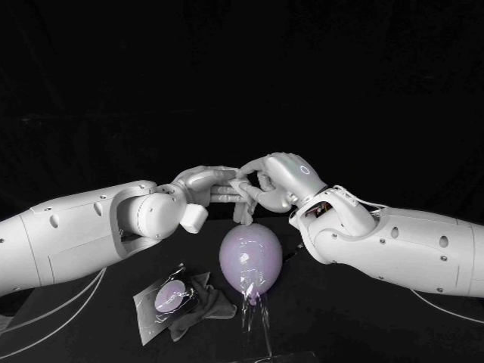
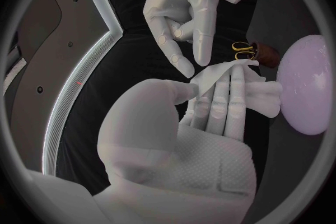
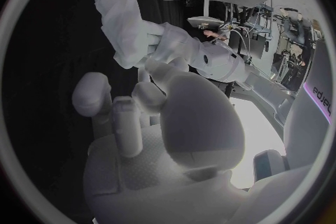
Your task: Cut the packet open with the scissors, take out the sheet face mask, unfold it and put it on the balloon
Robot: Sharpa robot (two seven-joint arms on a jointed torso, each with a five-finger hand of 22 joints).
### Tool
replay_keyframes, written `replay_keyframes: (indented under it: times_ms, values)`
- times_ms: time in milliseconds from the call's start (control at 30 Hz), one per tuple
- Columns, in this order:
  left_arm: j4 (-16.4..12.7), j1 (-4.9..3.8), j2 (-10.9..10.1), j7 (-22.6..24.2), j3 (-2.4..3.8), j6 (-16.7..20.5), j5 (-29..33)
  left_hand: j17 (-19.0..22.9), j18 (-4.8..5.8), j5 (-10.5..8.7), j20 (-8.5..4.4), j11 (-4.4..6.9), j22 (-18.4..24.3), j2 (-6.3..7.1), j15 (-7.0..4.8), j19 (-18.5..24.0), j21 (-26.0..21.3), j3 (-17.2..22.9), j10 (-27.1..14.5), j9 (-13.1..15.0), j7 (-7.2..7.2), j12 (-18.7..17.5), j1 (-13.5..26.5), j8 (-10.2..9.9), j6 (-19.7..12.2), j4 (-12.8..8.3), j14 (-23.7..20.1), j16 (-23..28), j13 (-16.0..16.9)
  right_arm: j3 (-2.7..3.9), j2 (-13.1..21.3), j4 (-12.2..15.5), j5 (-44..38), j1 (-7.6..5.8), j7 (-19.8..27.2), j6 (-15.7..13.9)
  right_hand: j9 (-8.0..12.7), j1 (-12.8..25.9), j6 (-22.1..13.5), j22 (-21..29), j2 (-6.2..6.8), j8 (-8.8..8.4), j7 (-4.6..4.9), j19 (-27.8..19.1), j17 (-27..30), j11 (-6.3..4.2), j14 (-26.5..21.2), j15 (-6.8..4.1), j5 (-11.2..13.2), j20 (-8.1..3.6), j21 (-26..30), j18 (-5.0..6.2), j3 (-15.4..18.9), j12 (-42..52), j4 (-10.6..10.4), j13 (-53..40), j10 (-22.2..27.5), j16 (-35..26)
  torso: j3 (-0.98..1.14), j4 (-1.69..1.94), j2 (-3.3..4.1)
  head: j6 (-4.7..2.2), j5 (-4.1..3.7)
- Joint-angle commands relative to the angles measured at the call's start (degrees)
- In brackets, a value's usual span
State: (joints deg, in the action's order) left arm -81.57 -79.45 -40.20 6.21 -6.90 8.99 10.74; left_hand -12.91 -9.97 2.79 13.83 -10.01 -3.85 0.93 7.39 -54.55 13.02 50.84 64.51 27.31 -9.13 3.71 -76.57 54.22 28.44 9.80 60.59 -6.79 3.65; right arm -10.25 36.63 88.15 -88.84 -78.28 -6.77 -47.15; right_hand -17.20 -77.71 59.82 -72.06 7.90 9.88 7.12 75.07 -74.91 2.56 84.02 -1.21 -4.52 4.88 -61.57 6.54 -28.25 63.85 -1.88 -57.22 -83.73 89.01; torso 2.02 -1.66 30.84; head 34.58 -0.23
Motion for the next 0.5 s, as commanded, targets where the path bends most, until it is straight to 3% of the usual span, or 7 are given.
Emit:
replay_keyframes:
  times_ms: [33,500]
  values:
    - [-0.23,-0.04,0.15,0.30,0.09,-1.40,0.39,0.06,-0.63,0.00,0.25,0.18,-0.02,0.05,0.08,-0.23,-0.39,0.01,0.38,8.57,-4.45,0.17,0.69,0.22,0.33,0.11,0.46,0.18,0.05,0.05,-0.20,-0.35,-2.37,0.07,-1.60,1.97,0.07,0.53,0.07,-0.15,0.02,-0.39,0.45,-0.36,-13.93,0.25,5.61,0.31,0.57,0.30,-0.34,-0.51,-0.34,22.14,0.23,-28.87,-4.03,0.38,0.02,-0.01,-0.03,0.13,-0.08]
    - [-0.35,-0.04,0.08,1.21,0.11,-2.60,1.07,0.03,-0.67,0.00,0.12,0.33,-0.08,0.02,-0.08,-0.63,-0.34,0.01,0.81,8.30,-4.31,0.18,0.84,0.30,0.53,-0.01,0.90,0.04,0.04,0.05,-0.36,-1.17,-2.84,0.30,-2.30,4.42,0.07,0.56,0.20,-0.22,0.07,-0.39,0.45,-0.47,-14.11,0.27,5.67,0.35,0.92,0.35,-0.32,-0.50,-0.37,22.14,0.30,-28.89,-4.01,0.49,-0.01,0.05,-0.03,0.39,-0.02]
